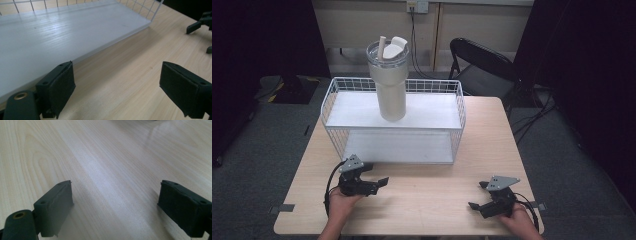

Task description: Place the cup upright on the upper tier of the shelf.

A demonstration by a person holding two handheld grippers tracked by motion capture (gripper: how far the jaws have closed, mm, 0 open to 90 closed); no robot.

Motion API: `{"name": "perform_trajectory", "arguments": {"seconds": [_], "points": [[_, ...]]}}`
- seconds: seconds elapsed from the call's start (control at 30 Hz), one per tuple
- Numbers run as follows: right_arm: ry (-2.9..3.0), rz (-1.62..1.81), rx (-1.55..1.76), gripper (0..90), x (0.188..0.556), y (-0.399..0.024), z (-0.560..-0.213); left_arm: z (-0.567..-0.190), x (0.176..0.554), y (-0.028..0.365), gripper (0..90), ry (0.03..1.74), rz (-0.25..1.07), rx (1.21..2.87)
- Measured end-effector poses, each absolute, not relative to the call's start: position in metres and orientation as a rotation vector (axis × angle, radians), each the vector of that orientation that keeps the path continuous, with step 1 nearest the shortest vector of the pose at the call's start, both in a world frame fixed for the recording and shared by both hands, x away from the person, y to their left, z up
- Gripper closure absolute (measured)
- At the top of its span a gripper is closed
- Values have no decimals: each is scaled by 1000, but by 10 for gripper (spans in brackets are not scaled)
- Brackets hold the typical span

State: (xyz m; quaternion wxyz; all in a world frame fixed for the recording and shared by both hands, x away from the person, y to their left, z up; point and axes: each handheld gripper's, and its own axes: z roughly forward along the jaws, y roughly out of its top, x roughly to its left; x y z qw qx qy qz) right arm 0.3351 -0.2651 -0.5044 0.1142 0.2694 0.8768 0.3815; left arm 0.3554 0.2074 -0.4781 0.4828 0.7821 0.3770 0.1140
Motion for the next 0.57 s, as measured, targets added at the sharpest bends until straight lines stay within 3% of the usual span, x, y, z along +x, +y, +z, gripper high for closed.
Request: {"name": "perform_trajectory", "arguments": {"seconds": [0.57], "points": [[2571, 1119, 790, 117, 335, -265, -504, -486, 350, 211, 115, 981, 318, 2009]]}}
